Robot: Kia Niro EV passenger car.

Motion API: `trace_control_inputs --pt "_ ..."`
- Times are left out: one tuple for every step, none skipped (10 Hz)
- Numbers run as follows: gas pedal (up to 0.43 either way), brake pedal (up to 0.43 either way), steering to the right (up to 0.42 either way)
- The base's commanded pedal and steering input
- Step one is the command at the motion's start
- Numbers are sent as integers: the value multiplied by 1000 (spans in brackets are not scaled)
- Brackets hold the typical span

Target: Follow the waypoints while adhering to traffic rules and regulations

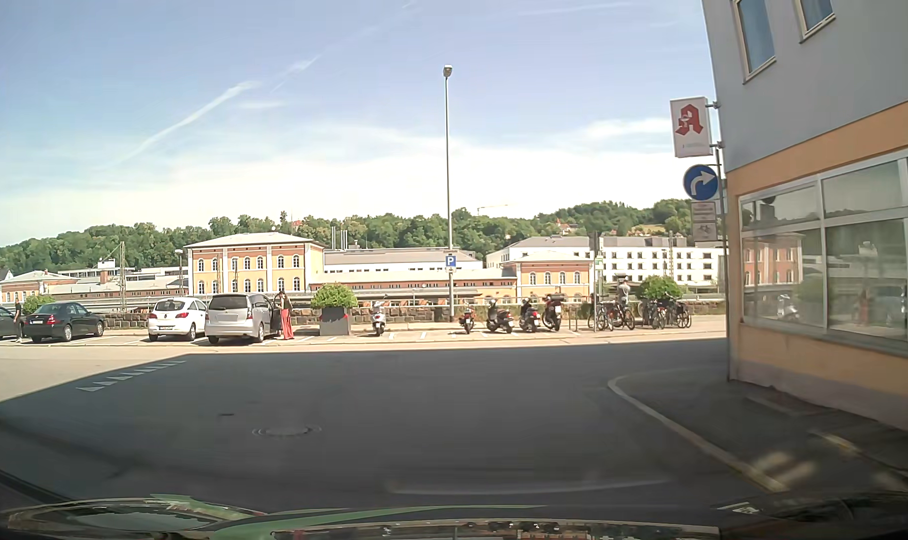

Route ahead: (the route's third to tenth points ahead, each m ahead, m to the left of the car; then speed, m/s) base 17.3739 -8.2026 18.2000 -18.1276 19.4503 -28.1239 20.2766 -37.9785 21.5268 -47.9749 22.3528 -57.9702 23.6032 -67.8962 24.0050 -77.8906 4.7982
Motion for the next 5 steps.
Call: trace_control_inputs --pt "0 195 -39" --pt "0 195 -36" --pt "0 195 -30" --pt "0 201 -24" --pt "0 201 -18"
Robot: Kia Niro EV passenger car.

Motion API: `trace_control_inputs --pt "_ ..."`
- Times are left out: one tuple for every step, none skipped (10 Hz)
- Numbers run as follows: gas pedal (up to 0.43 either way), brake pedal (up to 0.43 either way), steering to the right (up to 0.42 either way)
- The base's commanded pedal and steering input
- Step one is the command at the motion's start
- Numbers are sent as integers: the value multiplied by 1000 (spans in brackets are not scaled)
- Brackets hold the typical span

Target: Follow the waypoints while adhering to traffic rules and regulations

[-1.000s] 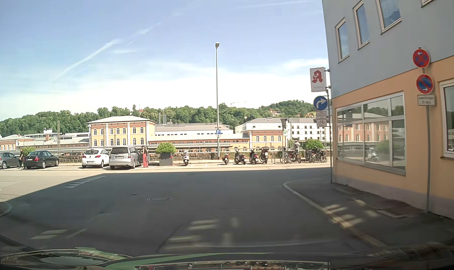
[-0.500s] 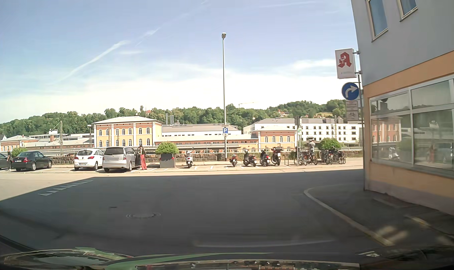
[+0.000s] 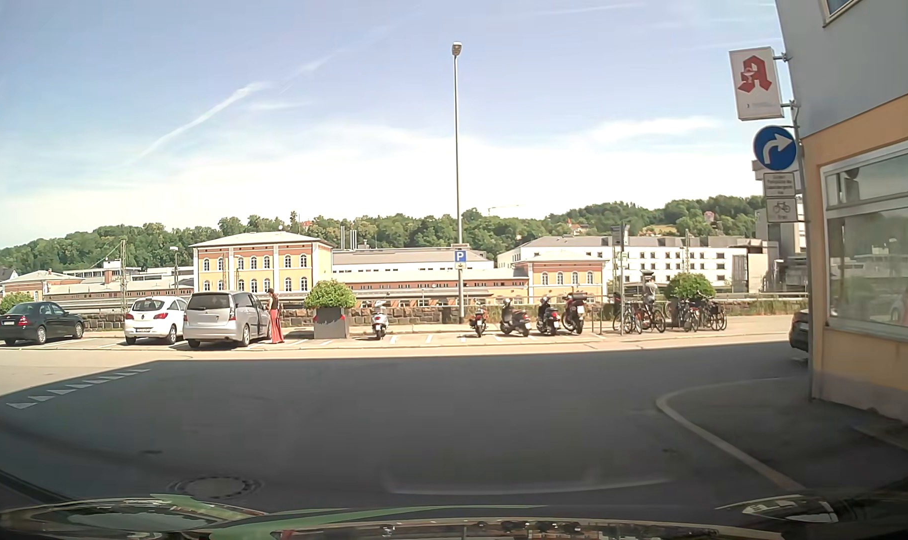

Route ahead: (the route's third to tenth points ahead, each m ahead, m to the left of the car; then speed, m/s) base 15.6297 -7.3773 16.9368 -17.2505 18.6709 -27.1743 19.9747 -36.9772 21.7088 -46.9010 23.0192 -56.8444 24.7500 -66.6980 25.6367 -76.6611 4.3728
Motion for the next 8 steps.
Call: trace_control_inputs --pt "0 201 -14" --pt "0 207 -10" --pt "0 207 -9" --pt "0 213 -9" --pt "0 213 -8" --pt "0 213 -6" --pt "0 213 -4" --pt "0 220 0"
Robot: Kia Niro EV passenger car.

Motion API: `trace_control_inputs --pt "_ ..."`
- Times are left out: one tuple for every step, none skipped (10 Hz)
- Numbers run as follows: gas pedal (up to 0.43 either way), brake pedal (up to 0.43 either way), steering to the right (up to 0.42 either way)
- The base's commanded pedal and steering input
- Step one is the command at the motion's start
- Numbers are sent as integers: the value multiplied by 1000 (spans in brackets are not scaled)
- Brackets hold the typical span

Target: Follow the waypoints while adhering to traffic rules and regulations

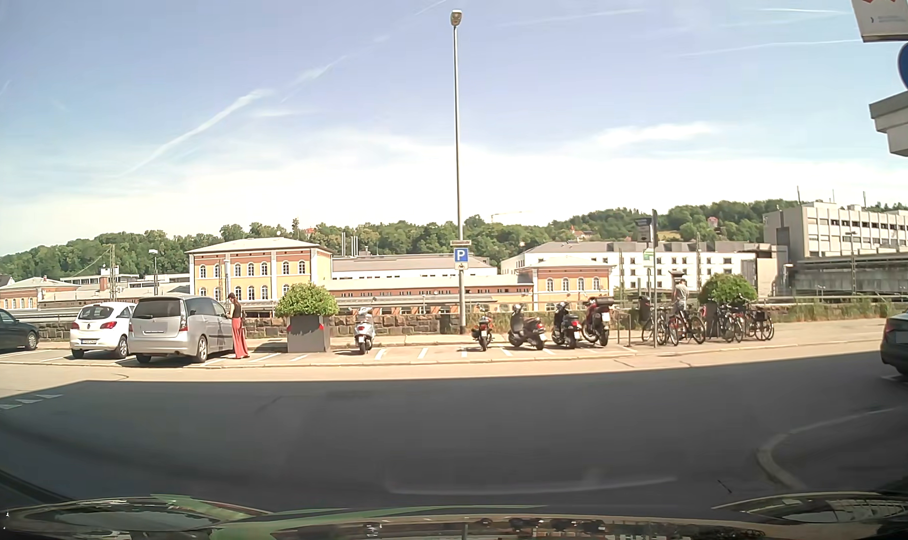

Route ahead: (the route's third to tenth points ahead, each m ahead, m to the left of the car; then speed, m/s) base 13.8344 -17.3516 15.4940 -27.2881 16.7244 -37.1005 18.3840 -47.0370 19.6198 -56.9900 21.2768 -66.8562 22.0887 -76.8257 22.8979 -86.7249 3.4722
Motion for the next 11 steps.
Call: trace_control_inputs --pt "0 226 11" --pt "0 226 16" --pt "0 226 21" --pt "0 220 29" --pt "0 220 42" --pt "0 226 52" --pt "0 207 62" --pt "0 189 69" --pt "0 177 82" --pt "0 0 96" --pt "0 0 114"
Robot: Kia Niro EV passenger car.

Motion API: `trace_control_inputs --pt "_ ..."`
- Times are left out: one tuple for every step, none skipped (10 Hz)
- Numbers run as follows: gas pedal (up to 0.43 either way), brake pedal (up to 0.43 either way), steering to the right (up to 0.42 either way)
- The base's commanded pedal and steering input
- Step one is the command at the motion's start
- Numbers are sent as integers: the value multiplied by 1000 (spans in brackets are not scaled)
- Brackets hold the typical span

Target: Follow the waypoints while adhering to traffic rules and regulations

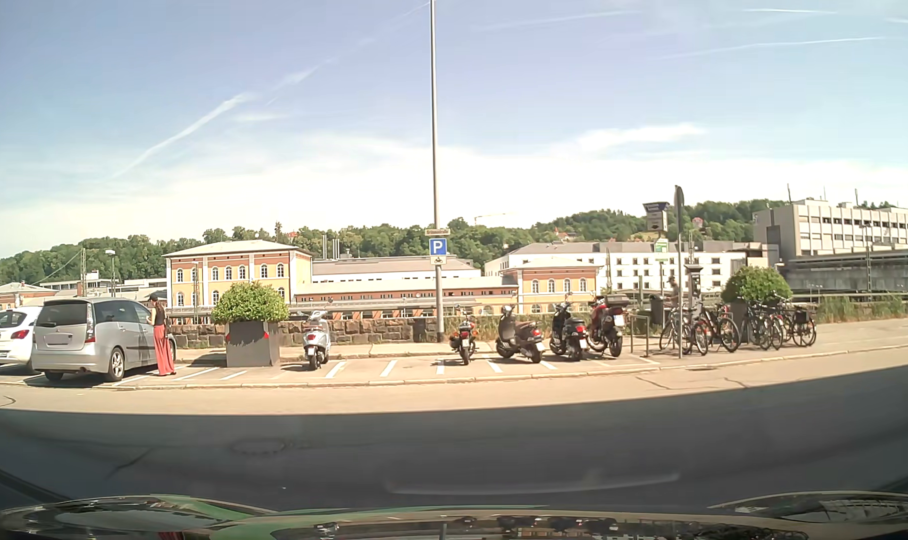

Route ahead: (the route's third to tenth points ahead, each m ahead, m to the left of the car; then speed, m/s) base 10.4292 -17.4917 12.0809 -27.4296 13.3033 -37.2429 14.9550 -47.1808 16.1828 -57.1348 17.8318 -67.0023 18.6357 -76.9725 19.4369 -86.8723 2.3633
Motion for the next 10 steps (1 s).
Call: trace_control_inputs --pt "0 0 131" --pt "0 0 152" --pt "79 0 184" --pt "98 0 215" --pt "98 0 252" --pt "98 0 289" --pt "98 0 313" --pt "98 0 338" --pt "98 0 366" --pt "98 0 395"
